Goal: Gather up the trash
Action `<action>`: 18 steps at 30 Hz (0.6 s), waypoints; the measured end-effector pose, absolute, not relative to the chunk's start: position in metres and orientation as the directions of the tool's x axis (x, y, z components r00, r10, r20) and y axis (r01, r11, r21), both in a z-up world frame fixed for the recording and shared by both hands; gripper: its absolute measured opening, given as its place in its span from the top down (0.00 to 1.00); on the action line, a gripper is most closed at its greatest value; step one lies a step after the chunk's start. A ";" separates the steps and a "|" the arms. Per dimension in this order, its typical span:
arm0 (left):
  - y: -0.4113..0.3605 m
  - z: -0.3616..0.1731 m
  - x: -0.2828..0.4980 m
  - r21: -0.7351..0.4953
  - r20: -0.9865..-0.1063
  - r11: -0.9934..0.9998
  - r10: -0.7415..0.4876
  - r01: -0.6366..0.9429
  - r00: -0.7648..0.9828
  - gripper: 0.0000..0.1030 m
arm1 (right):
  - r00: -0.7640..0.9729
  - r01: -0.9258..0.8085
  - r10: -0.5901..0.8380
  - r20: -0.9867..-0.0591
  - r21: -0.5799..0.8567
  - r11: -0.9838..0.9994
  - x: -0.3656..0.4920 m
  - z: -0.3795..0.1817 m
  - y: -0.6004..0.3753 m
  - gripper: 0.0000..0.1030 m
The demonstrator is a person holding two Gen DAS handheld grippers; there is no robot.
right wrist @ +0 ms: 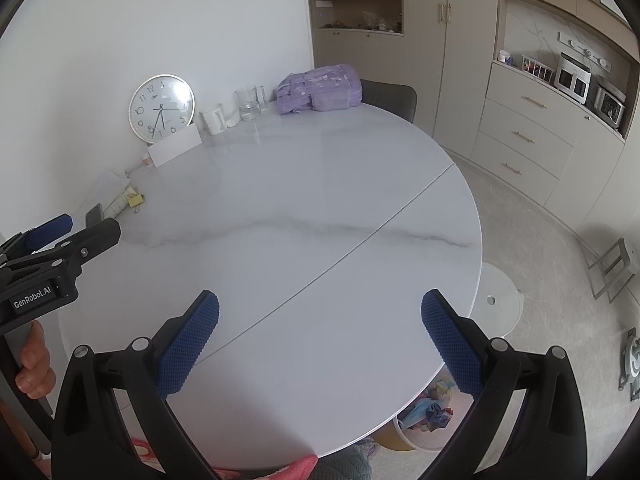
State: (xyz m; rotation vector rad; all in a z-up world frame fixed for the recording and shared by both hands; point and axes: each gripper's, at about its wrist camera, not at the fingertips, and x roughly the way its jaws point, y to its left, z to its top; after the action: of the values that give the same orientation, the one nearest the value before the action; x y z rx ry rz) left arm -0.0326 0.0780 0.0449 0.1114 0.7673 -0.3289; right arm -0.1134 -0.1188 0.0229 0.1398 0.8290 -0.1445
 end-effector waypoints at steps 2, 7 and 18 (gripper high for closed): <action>0.078 0.045 -0.032 -0.020 -0.697 0.944 -0.250 0.330 0.673 0.08 | 0.666 0.183 -0.072 -0.743 0.070 0.981 -0.114 0.022 -0.120 0.02; 0.078 0.044 -0.034 -0.018 -0.696 0.944 -0.248 0.329 0.674 0.08 | 0.665 0.184 -0.072 -0.743 0.069 0.981 -0.113 0.021 -0.119 0.02; 0.077 0.043 -0.036 -0.017 -0.693 0.944 -0.248 0.328 0.677 0.08 | 0.663 0.180 -0.071 -0.746 0.067 0.981 -0.114 0.019 -0.117 0.02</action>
State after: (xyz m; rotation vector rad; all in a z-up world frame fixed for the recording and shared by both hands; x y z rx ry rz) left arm -0.0359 0.0773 0.0432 0.1125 0.7618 -0.3245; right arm -0.1136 -0.1174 0.0186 0.1395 0.8353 -0.1423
